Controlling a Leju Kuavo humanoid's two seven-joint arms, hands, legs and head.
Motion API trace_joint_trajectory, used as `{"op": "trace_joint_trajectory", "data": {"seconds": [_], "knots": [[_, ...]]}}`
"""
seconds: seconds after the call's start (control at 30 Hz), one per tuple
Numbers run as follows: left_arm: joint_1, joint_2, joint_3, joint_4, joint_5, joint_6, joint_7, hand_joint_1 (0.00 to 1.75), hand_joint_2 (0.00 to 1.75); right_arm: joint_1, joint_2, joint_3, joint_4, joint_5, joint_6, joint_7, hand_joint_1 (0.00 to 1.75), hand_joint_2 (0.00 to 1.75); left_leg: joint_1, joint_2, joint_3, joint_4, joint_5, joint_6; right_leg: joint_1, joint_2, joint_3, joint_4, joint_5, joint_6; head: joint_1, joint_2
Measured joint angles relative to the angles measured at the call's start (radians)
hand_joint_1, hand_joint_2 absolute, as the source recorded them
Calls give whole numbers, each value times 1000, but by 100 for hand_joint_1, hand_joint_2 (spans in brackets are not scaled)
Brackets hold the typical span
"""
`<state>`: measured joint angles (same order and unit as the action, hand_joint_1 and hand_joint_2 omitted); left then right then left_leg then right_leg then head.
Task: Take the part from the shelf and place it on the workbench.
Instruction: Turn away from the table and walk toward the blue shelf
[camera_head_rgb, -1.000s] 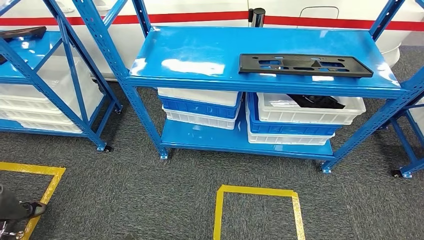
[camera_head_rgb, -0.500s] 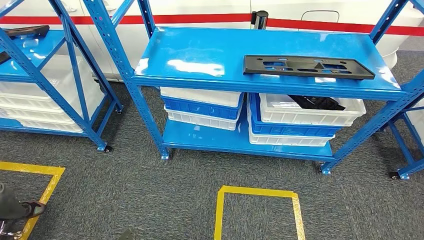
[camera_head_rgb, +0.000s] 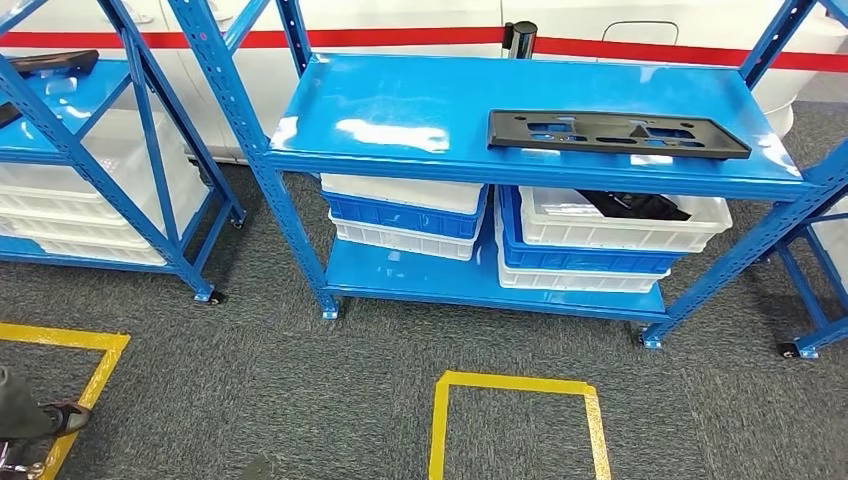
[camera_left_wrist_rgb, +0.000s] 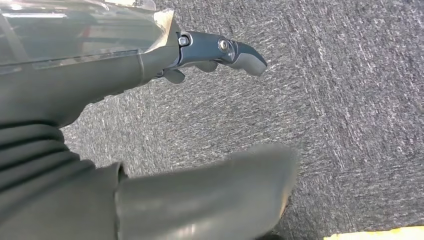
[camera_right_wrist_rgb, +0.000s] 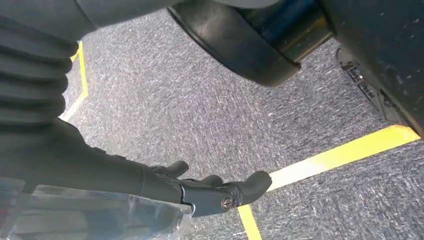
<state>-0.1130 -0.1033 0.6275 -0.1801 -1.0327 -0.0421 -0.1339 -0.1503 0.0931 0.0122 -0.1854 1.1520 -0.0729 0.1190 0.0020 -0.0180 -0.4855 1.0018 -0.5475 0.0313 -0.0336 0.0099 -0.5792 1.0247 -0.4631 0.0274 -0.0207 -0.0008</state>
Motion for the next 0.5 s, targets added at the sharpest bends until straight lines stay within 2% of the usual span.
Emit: {"op": "trace_joint_trajectory", "data": {"seconds": [0.07,0.13,0.17,0.23,0.27,0.3,0.33,0.4,0.43,0.47,0.5], "knots": [[-3,0,3,-1,-3,1,0,0,0,0,2,0,0,2,0,0,0,175,-1,1,4,-18,4,17,4,0,2,9,17,19,0,0],[-6,-2,7,-1,-4,2,0,0,0,-3,2,0,0,4,0,0,0,175,4,3,20,-44,11,35,8,-2,-10,36,15,30,2,0],[-6,-3,9,-1,-5,3,0,0,0,-5,2,0,-1,5,0,0,0,175,8,2,29,-53,16,39,9,-3,-26,65,-2,25,4,0],[-7,-4,12,-2,-5,4,0,0,0,-8,1,-1,-1,6,0,0,0,175,12,5,34,-57,17,39,7,-3,-78,165,-53,16,8,0],[-6,-5,13,-2,-5,5,0,0,0,-9,0,-2,-1,6,0,0,0,175,13,6,36,-56,16,37,5,-3,-104,213,-72,17,9,0],[-5,-6,15,-2,-5,5,0,0,0,-10,-1,-4,-1,6,0,0,0,175,15,6,39,-55,14,32,2,-3,-119,238,-79,25,8,0],[-4,-7,15,-2,-6,5,0,0,0,-10,-1,-6,-1,7,0,1,0,175,20,6,44,-54,10,25,-3,-4,-116,229,-69,38,9,0],[-3,-9,16,-2,-7,5,0,0,0,-9,-2,-9,-1,9,0,2,0,175,32,3,60,-51,-6,3,-15,-4,-69,126,-12,73,9,0],[-3,-7,17,-1,-8,5,0,0,0,-7,-1,-9,0,10,1,3,0,175,36,1,69,-47,-14,-9,-16,-3,-50,75,5,83,14,0],[-5,-7,17,-2,-10,5,0,0,0,-5,-1,-10,1,11,1,3,0,175,36,0,68,-40,-22,-21,-16,1,-35,40,10,77,19,0],[-6,-5,17,-2,-11,6,1,0,0,-3,0,-10,2,11,2,3,0,175,35,-1,63,-33,-30,-30,-16,4,-34,28,5,64,19,0]]}}
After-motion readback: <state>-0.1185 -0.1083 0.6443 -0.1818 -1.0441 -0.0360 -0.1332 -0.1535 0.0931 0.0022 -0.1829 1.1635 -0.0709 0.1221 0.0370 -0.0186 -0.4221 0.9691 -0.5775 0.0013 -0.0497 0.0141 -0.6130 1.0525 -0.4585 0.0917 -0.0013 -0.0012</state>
